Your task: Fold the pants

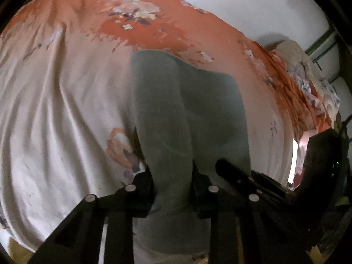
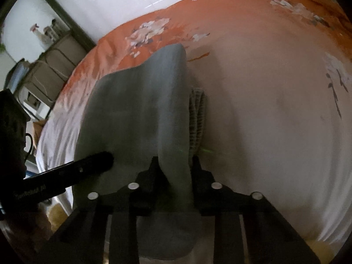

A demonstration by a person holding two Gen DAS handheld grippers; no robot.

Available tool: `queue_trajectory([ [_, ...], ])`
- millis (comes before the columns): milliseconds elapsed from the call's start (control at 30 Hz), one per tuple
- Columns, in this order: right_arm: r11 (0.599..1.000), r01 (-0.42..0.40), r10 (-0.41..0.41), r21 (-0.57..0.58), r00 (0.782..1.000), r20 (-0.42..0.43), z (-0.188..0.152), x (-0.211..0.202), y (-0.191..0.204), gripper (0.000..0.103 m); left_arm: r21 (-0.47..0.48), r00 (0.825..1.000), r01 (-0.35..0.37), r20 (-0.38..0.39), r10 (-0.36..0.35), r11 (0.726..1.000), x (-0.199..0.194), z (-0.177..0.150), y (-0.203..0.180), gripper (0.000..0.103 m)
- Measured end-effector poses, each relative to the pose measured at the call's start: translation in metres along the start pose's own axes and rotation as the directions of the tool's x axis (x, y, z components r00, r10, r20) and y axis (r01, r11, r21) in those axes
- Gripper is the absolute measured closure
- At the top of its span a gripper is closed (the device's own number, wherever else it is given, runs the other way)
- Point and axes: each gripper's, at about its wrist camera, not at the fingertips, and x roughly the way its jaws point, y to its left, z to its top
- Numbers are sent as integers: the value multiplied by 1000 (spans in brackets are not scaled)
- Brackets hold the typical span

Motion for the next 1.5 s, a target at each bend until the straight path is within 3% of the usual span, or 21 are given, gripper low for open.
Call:
queue_trajectory([
  [167, 1000, -25, 25, 12, 999, 21, 1, -7, 8, 81, 34, 1000, 16, 10, -16, 999, -14, -1, -3, 78],
  [333, 997, -51, 53, -58, 998, 39, 3, -18, 41, 83, -12, 998, 53, 35, -53, 999, -35, 7, 22, 78],
  [700, 963, -125, 142, -239, 988, 53, 34, -1, 165, 83, -114, 983, 21, 186, 0, 993, -118, 30, 104, 78],
  [967, 940, -149, 171, -308, 984, 47, 59, 4, 230, 83, -152, 964, 8, 264, 33, 988, -161, 49, 144, 78],
  [1167, 944, -143, 156, -296, 988, 21, 70, 14, 241, 83, -177, 965, 21, 262, 27, 984, -159, 55, 161, 78],
  [1500, 956, -145, 121, -257, 987, -106, 59, 73, 229, 83, -218, 988, -34, 140, 66, 975, -102, 51, 203, 78],
])
